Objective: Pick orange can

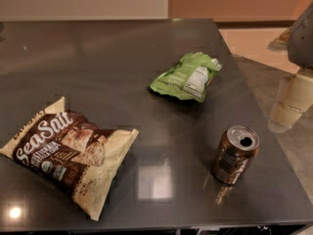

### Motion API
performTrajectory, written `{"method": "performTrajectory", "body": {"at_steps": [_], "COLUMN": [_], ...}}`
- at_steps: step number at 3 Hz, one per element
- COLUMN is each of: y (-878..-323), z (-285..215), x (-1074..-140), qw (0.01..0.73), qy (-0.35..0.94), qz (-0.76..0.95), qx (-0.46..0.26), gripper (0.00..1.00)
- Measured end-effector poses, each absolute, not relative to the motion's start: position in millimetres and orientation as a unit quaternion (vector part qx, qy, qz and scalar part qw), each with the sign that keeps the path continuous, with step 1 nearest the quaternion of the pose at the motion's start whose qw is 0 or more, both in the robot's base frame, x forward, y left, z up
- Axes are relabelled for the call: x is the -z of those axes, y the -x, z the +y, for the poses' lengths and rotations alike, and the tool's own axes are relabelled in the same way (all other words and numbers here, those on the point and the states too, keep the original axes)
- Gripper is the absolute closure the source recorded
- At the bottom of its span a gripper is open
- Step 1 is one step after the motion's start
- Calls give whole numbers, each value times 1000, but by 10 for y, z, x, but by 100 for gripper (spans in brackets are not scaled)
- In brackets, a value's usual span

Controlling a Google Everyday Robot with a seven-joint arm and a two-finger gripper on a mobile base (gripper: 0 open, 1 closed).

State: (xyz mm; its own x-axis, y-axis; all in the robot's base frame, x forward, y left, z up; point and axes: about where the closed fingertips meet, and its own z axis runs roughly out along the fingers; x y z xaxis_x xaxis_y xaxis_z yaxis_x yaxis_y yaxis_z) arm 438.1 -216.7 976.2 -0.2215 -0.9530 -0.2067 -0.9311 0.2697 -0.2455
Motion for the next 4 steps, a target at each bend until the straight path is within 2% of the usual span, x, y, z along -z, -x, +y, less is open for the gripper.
{"method": "performTrajectory", "body": {"at_steps": [1,2,4], "y": [-4381,-4312,-3964], "z": [-2166,-2138,-1887], "x": [-9762,-9727,-9449], "qw": [159,172,203], "qy": [603,613,664], "qz": [781,771,711], "qx": [34,5,-112], "gripper": [0,0,0]}}
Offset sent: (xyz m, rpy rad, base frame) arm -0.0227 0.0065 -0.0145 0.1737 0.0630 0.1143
